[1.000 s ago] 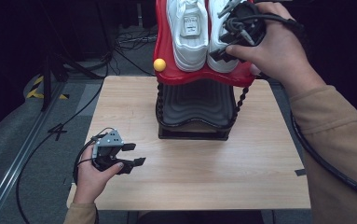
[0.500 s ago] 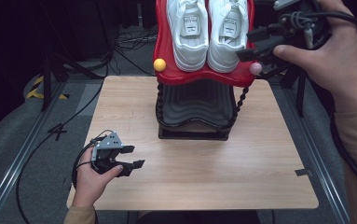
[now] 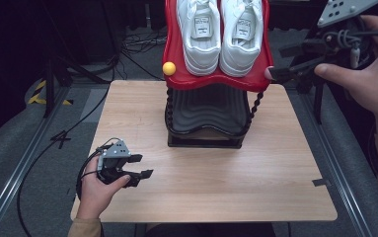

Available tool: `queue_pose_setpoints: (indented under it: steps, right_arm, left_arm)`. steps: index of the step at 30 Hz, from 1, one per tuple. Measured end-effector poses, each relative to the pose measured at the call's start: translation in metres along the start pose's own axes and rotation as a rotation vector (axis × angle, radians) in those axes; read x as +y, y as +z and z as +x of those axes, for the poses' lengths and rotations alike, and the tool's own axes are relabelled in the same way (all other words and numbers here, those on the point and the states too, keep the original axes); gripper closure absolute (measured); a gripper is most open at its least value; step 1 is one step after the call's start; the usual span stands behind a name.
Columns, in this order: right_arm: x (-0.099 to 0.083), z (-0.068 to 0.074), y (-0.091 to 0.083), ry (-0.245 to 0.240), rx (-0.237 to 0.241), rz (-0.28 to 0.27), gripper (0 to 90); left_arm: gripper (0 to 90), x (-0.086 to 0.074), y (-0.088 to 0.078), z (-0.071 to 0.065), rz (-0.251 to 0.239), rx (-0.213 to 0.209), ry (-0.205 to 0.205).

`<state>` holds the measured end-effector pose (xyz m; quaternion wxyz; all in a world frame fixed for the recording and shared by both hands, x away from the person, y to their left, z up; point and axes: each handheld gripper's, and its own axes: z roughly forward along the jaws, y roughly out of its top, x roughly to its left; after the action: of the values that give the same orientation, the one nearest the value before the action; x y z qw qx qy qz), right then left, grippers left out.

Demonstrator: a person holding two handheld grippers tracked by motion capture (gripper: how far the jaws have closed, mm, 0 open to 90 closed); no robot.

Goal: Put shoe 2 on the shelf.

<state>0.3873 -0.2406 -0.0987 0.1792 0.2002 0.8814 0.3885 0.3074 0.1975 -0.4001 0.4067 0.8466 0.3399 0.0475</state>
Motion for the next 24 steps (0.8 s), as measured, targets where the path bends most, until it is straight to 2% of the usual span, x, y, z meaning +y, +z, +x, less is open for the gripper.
queue_pose_setpoints:
  steps: [7, 15, 18, 20, 24]
  right_arm:
    - [-0.027, 0.001, 0.002, 0.018, 0.012, 0.010, 39.1]
    - [-0.066, 0.011, 0.013, 0.016, 0.067, 0.000, 38.8]
    - [-0.074, 0.015, 0.016, 0.010, 0.076, -0.007, 38.6]
    - [-0.084, 0.017, 0.021, 0.014, 0.097, -0.021, 38.4]
    - [-0.103, 0.021, 0.032, 0.031, 0.130, -0.013, 38.2]
  left_arm:
    - [35.1, 0.007, 0.006, 0.001, 0.001, -0.013, 0.016]
    - [35.1, 0.016, 0.017, 0.002, 0.014, -0.033, 0.037]
    - [35.0, 0.017, 0.019, 0.003, 0.014, -0.036, 0.036]
    - [35.1, 0.017, 0.020, 0.003, 0.021, -0.035, 0.035]
    - [35.0, 0.017, 0.022, 0.003, 0.027, -0.037, 0.040]
